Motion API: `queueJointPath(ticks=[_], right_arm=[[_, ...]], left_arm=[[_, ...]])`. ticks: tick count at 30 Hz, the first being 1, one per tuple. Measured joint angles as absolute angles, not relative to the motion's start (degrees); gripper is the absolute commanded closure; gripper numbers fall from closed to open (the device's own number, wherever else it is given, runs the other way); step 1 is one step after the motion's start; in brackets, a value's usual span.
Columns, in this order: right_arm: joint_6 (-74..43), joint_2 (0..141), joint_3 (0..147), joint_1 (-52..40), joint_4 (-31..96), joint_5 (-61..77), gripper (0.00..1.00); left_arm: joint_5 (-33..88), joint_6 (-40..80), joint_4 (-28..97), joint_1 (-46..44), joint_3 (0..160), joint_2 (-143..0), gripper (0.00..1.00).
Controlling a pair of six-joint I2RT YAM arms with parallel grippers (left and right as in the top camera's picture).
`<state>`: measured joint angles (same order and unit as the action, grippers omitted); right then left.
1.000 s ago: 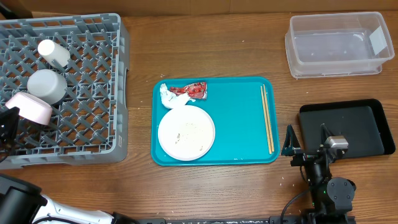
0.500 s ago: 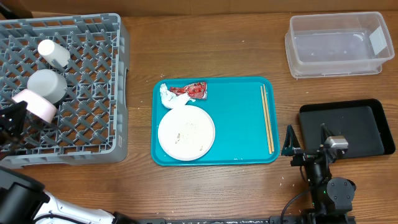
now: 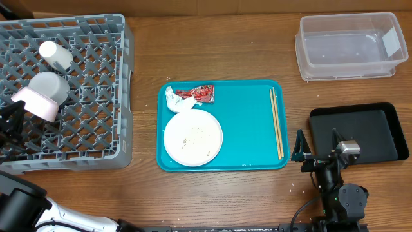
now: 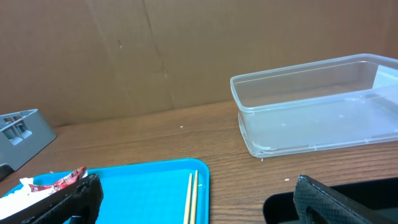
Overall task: Sort waste into correct bins and load items into the dishwasher
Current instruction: 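Lower the pale pink bowl into the front of the rack and release, then lift the left gripper up and away from the placed bowl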
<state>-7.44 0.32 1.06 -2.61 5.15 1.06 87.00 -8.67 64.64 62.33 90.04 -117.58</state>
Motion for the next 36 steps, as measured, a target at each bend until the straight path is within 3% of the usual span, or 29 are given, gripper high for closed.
queueJointPath(ticks=[13,18,20,21,26,34,35,36], right_arm=[[-7.5,0.3,1.1,-2.6,5.2,1.1,0.00],[-7.5,0.3,1.1,-2.6,5.1,1.1,0.00],[-7.5,0.3,1.1,-2.6,5.1,1.1,0.00],[-7.4,0.3,1.1,-2.6,5.2,1.1,0.00],[-7.4,0.3,1.1,-2.6,5.1,1.1,0.00],[-7.5,0.3,1.1,-2.6,5.2,1.1,0.00],[-7.5,0.3,1.1,-2.6,5.1,1.1,0.00],[-7.5,0.3,1.1,-2.6,5.2,1.1,0.00]], left_arm=[[76.0,-6.3,65.3,62.3,90.0,-117.2,0.94],[71.4,-4.9,65.0,62.7,90.5,-116.5,0.81],[67.7,-4.0,64.9,63.2,91.0,-116.0,0.66],[65.9,-3.5,64.8,63.4,91.3,-115.9,0.64],[52.0,-2.5,67.3,63.6,92.1,-116.7,0.65],[28.4,5.1,77.5,65.0,106.9,-117.3,0.66],[25.9,6.3,79.2,65.1,109.7,-117.4,0.67],[24.3,7.3,80.3,65.3,111.8,-117.4,0.76]])
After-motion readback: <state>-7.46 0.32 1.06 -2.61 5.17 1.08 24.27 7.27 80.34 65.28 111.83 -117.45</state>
